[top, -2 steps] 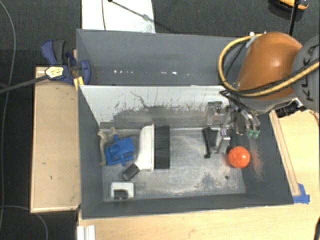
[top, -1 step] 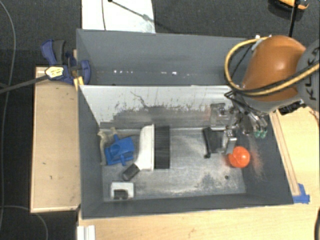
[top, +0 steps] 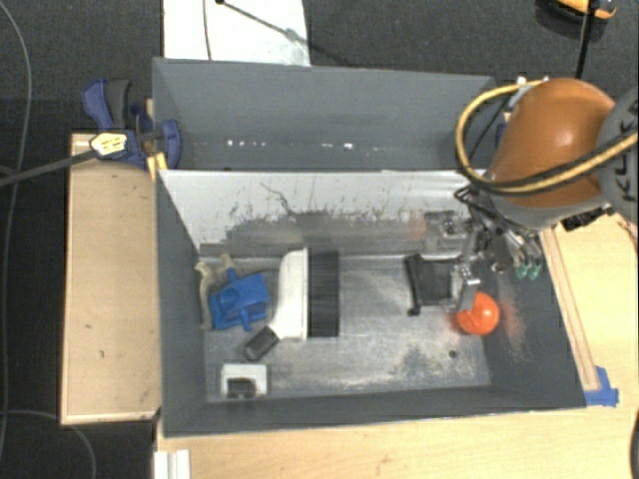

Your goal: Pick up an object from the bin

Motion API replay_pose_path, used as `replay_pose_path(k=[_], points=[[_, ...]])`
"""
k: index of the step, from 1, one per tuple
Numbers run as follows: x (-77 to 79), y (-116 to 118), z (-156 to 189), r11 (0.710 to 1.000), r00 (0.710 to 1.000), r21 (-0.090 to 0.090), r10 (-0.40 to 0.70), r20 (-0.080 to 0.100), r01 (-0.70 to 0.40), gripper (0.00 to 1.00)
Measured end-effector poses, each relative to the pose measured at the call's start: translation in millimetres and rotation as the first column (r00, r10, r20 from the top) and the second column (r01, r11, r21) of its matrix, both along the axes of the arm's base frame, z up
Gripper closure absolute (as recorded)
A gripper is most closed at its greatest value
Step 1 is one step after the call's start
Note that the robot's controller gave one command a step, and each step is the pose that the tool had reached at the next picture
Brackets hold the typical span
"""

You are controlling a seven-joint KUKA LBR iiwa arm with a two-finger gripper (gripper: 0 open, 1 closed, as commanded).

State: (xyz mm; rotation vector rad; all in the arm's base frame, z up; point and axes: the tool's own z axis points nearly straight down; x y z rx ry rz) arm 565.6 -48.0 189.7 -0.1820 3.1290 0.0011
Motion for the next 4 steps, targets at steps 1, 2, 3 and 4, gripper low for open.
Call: replay_pose_path(k=[1, 2, 3, 4], points=[[-24.1, 3.3, 18.4, 0.994, 0.994, -0.002, 0.113, -0.004, -0.113, 0.00], [-17.8, -25.3, 16.4, 0.991, 0.991, 0.003, -0.132, 0.004, 0.132, 0.00], [-29.8, -41.3, -5.0, 0.957, 0.957, 0.001, -0.291, 0.000, 0.291, 0.00], [-32.3, -60.2, -38.1, 0.997, 0.997, 0.001, -0.076, 0.007, 0.076, 0.00]])
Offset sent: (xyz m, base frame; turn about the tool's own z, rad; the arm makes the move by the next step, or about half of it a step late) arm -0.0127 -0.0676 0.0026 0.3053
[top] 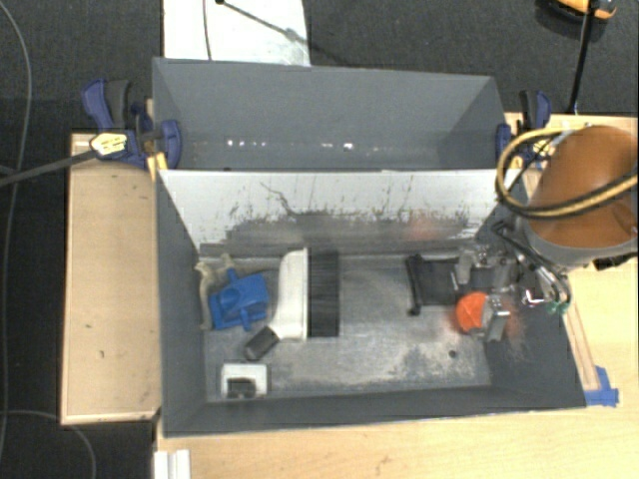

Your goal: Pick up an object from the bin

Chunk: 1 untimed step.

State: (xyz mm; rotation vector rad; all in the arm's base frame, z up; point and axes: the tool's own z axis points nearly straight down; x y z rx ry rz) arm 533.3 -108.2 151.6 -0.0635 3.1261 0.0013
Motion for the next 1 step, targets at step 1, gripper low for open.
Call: replay_pose_path(k=[1], points=[[21.3, -16.3, -37.5, 0.997, 0.997, -0.003, 0.076, 0.000, -0.076, 0.00]])
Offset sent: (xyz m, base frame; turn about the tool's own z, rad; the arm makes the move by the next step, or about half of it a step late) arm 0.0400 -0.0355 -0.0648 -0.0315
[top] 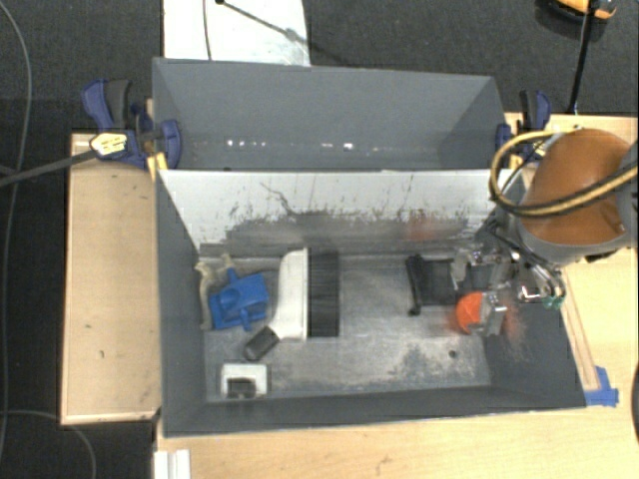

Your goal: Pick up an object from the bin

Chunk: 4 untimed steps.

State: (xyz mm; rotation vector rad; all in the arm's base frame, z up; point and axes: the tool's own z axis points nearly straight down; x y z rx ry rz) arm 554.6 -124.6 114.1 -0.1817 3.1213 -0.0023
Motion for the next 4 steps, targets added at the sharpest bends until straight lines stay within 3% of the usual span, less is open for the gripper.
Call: replay_pose_path(k=[1, 2, 3, 4], points=[[13.4, -9.2, -20.0, 0.996, 0.996, 0.007, -0.091, -0.002, 0.091, 0.00], [25.8, -15.8, -43.3, 1.000, 1.000, -0.001, 0.012, 0.007, -0.012, 1.00], [25.8, -15.8, -43.3, 1.000, 1.000, -0.001, 0.012, 0.007, -0.012, 1.00], [25.2, -12.6, 79.5, 1.000, 1.000, 0.000, -0.009, 0.011, 0.009, 1.00]])
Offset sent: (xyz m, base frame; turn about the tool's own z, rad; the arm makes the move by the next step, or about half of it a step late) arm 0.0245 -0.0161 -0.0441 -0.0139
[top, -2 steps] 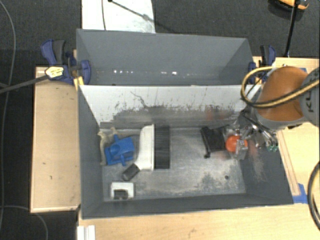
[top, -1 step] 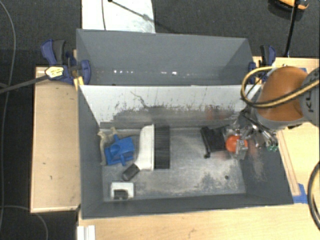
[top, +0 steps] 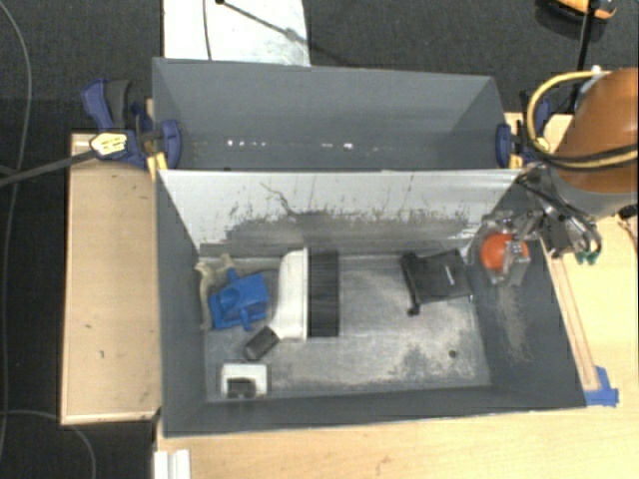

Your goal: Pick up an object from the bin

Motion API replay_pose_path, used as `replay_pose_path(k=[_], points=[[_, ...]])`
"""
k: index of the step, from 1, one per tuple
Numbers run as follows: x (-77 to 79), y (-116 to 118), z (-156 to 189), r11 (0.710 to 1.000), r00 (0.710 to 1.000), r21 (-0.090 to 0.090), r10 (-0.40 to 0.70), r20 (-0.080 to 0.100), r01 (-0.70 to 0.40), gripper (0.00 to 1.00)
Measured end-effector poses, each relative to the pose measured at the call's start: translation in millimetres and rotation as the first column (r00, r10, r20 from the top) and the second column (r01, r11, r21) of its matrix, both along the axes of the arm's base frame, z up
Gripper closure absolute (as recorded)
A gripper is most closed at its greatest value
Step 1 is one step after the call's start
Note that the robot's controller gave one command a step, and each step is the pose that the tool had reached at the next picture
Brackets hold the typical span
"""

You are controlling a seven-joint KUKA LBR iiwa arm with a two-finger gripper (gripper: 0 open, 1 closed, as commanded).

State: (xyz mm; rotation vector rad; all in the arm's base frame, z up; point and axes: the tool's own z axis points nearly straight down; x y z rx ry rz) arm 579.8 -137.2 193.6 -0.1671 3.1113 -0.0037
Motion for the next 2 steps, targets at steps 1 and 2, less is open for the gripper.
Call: replay_pose_path(k=[1, 2], points=[[-0.1, 0.0, -0.1, 1.000, 1.000, 0.000, -0.001, 0.000, 0.001, 1.00], [1.2, -0.4, 42.3, 1.000, 1.000, 0.003, -0.018, -0.005, 0.018, 1.00]])
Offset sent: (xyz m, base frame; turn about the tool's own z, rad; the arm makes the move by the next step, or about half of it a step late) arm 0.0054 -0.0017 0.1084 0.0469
